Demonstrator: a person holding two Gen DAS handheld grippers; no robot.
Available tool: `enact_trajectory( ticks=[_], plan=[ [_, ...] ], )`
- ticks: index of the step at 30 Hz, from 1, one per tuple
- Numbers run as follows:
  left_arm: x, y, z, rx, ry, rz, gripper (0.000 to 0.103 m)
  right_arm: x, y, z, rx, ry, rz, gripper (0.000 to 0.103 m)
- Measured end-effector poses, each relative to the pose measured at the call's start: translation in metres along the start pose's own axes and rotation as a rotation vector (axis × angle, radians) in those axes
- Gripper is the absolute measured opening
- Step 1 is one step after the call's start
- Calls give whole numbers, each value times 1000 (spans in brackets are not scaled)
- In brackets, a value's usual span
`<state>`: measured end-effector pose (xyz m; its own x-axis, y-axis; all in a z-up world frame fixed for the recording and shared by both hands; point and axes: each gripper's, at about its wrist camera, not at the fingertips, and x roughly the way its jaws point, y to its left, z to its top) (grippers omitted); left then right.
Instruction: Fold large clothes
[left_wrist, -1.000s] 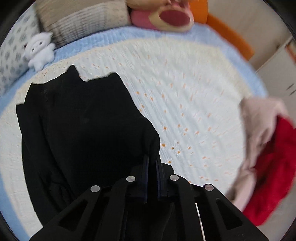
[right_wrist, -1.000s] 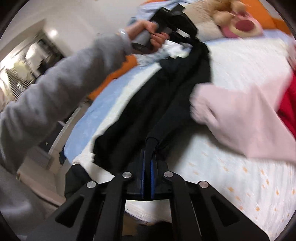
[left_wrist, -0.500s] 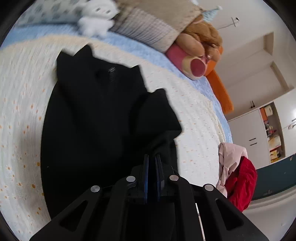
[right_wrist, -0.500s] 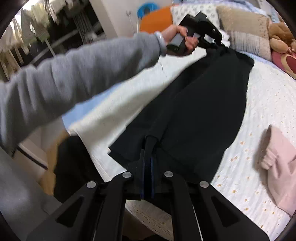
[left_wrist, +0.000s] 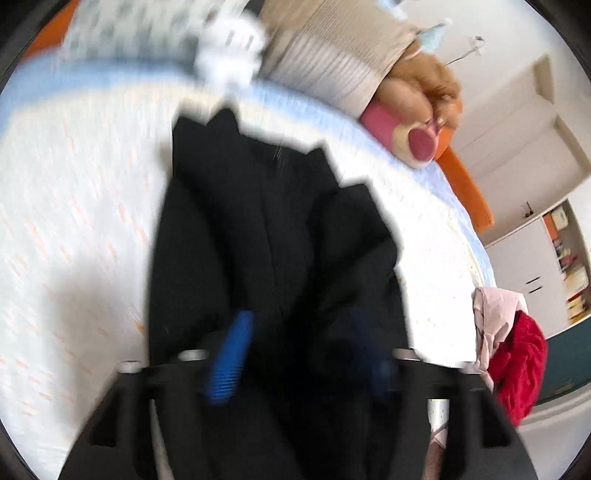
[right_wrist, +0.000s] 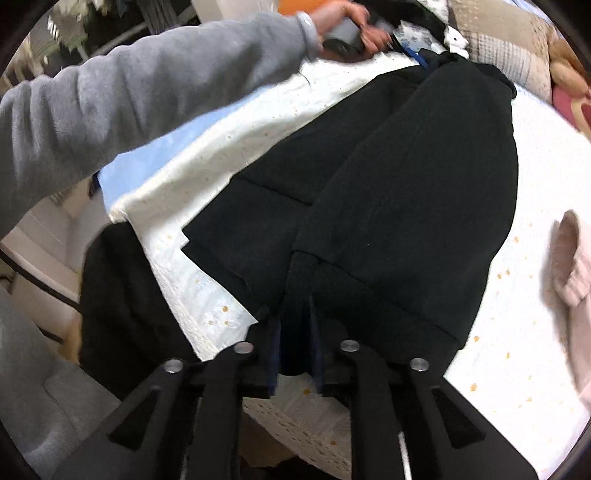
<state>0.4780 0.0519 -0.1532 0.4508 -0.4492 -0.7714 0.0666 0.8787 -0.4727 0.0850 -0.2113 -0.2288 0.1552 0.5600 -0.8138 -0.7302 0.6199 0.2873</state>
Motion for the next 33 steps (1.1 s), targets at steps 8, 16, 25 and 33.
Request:
enact_trajectory(
  ticks=[8, 16, 25, 33],
  plan=[
    [5, -114, 35, 165, -27, -127, 86, -24, 0, -14, 9, -89, 120, 51],
    [116, -111, 22, 189, 101, -51, 59, -69, -57, -16, 166, -307, 184, 35],
    [169, -89, 31, 159, 79, -96, 67, -16, -86, -5, 248, -204, 46, 31],
    [100, -98, 21, 106, 31, -228, 69, -28, -77, -4, 271, -204, 65, 35]
  ],
)
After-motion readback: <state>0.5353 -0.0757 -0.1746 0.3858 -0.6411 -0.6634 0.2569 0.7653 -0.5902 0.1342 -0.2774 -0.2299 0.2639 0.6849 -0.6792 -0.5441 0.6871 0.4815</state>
